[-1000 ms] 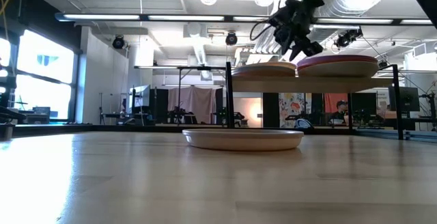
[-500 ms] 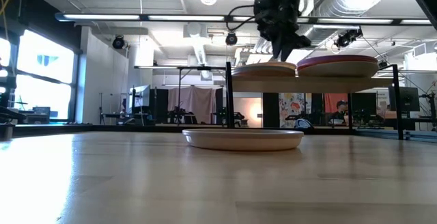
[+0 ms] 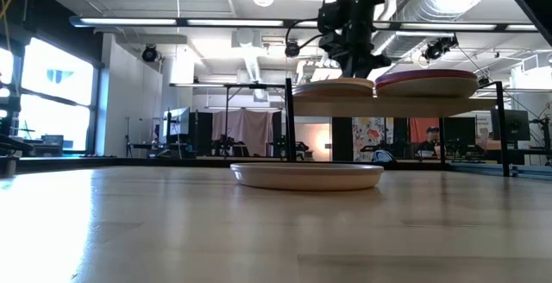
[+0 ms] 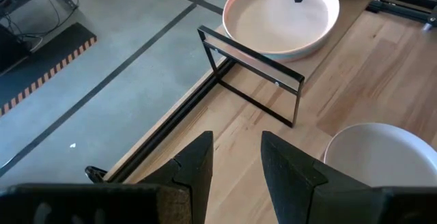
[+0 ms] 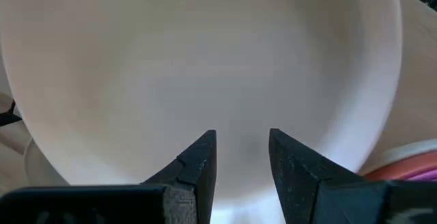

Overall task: Place and stack plates onto a shelf
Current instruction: Stack the light orange plate on top of the blue plate on the shelf

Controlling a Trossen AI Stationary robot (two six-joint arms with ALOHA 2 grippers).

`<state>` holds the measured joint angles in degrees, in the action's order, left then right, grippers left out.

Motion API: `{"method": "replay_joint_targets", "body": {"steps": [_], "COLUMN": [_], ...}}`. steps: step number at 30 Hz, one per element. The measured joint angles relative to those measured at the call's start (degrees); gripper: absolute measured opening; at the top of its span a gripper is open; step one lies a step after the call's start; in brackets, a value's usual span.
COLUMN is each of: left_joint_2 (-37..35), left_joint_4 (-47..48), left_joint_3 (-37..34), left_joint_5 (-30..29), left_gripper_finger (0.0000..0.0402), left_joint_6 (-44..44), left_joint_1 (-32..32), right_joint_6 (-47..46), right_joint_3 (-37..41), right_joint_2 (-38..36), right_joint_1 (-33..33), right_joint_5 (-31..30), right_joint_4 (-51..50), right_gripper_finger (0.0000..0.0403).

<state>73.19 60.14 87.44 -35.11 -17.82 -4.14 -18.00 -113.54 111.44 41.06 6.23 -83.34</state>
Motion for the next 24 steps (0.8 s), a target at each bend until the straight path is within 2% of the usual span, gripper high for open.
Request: {"method": "replay_joint_targets", "body": {"steps": [24], "left_joint_2": [0.0], "left_joint_4": [0.0], "left_joint_3": [0.0], "left_joint_5": [0.0], "left_gripper_finger": [0.0111], "left_joint_6": [0.0], "left_joint_1": [0.0], "right_joint_6": [0.0], "right_joint_3": [0.0], "right_joint_2": [1.7], "right_joint_1": [1.8], "right_joint_5": [1.9], "right_joint_4": [-1.0], "right_gripper_finger": [0.0113]}}
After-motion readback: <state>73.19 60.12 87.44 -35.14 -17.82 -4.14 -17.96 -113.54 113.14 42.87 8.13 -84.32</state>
